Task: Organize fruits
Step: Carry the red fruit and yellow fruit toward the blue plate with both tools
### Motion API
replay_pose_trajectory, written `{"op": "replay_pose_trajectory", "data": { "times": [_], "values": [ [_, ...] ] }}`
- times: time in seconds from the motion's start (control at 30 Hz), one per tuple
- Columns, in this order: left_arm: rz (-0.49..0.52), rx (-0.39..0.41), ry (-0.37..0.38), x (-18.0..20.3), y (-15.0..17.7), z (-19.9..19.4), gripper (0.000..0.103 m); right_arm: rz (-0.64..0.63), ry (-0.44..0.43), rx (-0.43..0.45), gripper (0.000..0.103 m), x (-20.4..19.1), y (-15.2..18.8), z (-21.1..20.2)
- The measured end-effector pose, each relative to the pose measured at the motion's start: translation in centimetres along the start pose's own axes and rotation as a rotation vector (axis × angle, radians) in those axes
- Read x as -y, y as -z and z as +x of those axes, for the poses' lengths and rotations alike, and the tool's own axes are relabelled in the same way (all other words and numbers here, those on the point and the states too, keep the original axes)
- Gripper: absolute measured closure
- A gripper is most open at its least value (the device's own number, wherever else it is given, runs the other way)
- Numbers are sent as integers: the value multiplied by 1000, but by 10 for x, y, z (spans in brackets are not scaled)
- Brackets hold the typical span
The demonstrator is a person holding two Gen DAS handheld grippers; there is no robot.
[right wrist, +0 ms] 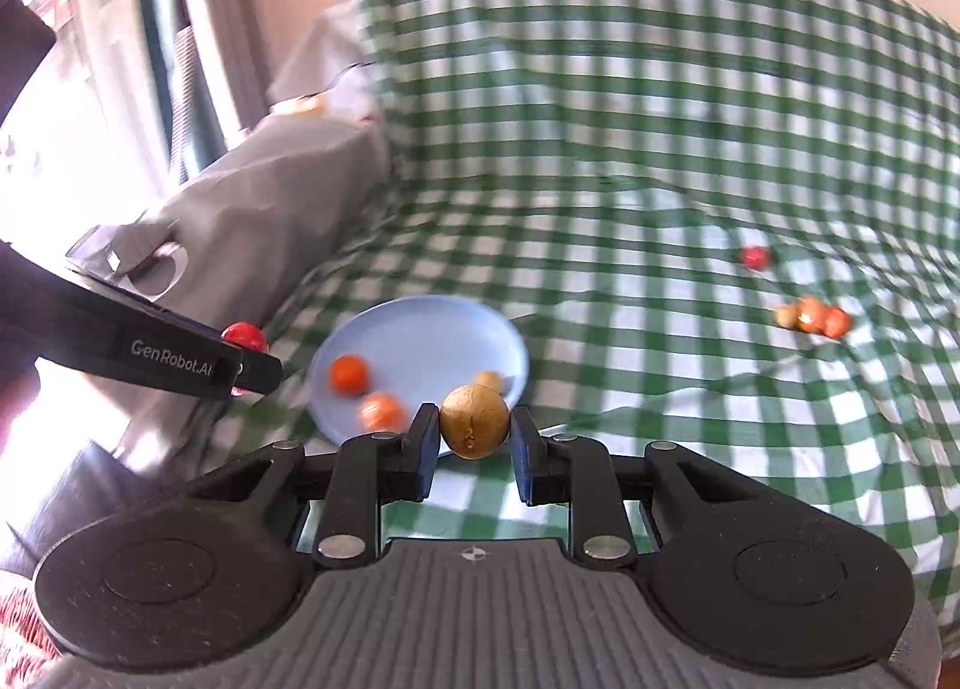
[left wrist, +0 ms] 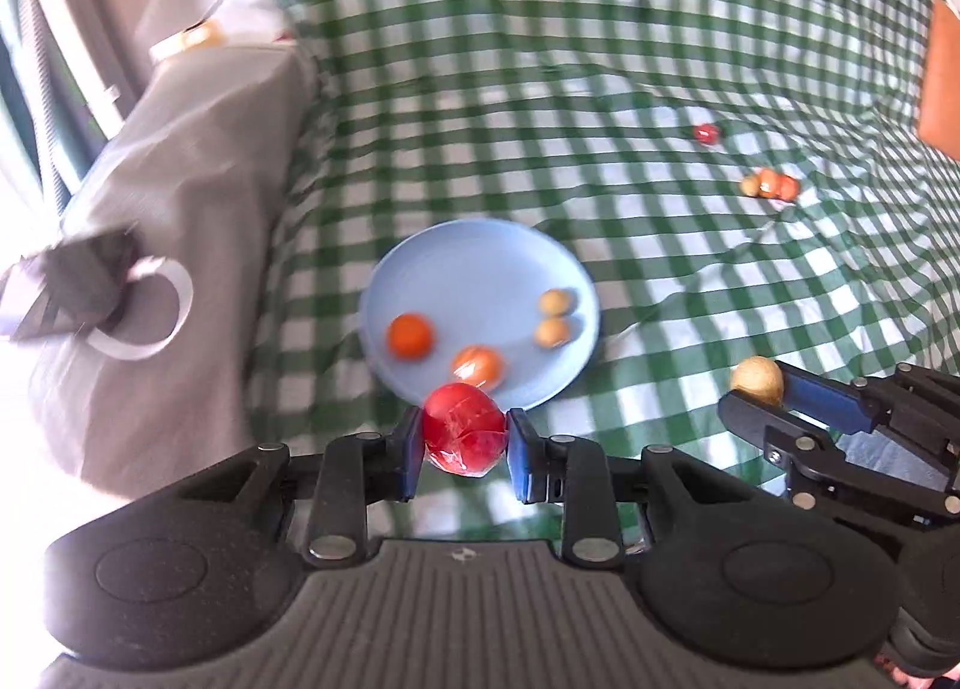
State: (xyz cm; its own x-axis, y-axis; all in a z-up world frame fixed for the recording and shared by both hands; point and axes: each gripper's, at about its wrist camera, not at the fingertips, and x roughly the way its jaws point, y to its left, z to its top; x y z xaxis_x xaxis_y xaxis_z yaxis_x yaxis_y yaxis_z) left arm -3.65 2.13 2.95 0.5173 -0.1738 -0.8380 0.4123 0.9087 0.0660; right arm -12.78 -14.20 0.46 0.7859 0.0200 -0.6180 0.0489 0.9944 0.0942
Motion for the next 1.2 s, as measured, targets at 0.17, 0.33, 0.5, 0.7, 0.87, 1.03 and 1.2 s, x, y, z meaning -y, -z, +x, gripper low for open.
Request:
{"op": "replay_pose_trajectory", "data": {
  "times": [0.17,0.33,0.5,0.7,0.87,1.03,1.2],
  "values": [
    [-68,9,-26,-29,17,-7,71,-74,-19,-17,77,-28,1,-3],
    [-92,25,-20,-41,21,-11,71,-112,-17,-22,77,-43,0,-6],
    [-98,30,-4,-44,22,-10,71,-138,-11,-32,77,-50,0,-3],
    [-106,31,2,-43,22,-8,71,-149,-7,-42,77,-50,0,-1],
    [-105,32,4,-40,21,-6,71,-149,-8,-46,77,-51,0,0],
    [-105,23,4,-40,21,-4,71,-143,-10,-50,77,-48,1,2],
    [-105,19,5,-39,20,-2,71,-143,-13,-54,77,-47,2,3]
  ]
}}
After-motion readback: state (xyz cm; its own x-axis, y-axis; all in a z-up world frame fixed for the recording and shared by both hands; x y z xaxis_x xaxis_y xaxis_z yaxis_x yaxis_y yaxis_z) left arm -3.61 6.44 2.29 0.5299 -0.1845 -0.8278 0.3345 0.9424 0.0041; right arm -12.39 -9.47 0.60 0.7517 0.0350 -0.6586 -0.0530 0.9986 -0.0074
